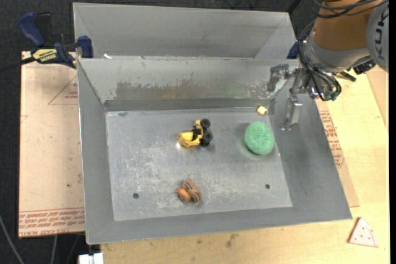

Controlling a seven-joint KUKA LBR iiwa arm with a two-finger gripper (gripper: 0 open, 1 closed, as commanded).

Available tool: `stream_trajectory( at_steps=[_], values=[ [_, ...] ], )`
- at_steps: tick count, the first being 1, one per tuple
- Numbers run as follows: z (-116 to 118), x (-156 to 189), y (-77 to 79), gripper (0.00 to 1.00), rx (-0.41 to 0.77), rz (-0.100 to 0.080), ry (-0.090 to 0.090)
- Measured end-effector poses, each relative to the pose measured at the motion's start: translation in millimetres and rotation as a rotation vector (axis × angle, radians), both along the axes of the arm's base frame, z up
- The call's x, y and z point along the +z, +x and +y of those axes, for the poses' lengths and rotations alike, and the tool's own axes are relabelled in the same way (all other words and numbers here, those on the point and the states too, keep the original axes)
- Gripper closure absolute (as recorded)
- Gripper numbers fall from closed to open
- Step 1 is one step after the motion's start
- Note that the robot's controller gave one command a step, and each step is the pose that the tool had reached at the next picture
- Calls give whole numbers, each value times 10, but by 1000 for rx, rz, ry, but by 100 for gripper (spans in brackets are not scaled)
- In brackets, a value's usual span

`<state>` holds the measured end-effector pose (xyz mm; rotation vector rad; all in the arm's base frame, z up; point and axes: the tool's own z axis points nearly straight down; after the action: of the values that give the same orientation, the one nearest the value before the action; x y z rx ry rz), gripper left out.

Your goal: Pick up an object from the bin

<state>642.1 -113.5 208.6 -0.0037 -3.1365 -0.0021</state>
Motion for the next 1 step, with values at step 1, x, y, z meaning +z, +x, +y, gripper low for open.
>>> stream_trajectory(
  at_steps=[1],
  values=[
    [4, 52, 10, 0, 2, -7, -1]
  ],
)
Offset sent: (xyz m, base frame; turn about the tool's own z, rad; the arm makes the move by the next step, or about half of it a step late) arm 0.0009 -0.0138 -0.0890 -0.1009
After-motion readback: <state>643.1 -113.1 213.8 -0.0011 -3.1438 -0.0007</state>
